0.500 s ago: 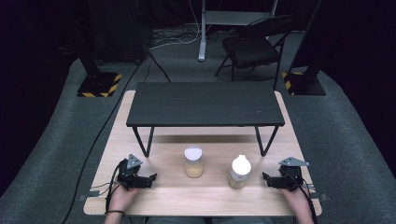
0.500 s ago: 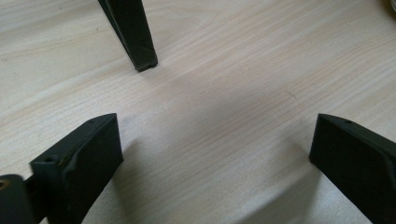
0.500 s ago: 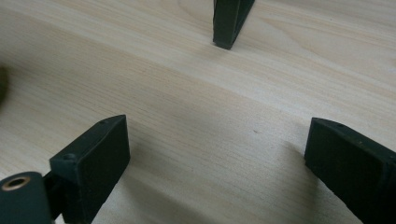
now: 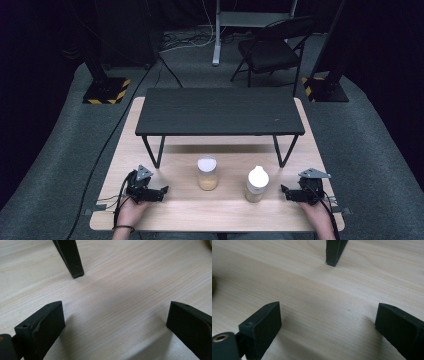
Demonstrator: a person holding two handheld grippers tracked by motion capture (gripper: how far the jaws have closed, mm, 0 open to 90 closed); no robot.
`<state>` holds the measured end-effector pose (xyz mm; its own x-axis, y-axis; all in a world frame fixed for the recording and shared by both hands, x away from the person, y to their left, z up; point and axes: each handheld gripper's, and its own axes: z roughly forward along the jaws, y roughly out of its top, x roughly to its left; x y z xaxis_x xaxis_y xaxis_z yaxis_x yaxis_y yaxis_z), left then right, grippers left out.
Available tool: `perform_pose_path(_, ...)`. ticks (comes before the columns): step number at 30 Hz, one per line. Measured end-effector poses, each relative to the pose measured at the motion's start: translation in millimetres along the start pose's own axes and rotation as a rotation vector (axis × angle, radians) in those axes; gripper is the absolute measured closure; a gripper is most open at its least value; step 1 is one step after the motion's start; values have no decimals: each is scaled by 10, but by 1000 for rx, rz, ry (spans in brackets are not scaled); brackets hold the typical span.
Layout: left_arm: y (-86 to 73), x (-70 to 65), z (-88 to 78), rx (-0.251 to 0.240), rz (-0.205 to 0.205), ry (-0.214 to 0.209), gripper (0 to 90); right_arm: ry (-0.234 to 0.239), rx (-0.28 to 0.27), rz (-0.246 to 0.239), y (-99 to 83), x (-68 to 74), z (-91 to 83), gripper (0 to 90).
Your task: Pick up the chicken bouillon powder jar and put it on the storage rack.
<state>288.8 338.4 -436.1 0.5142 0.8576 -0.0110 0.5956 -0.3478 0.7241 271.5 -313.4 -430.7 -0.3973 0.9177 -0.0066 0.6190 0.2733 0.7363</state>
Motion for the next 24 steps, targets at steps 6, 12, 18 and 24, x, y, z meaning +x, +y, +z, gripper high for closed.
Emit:
perform_pose_path(6, -17, 27, -16, -7, -6, -6, 29, 1, 0, -1, -1, -2, 0, 59)
perform_pose_path(12, -20, 74, -52, -14, -26, -25, 53, 1, 1, -1, 2, -4, 0, 59)
perform_pose_path(18, -60, 87, -123, -63, -40, -40, 66, 2, 1, -2, 3, -5, 0, 58)
perform_pose_path(24, -73, 43, -195, -102, -32, -27, 70, 3, 2, -3, 3, -9, -1, 58)
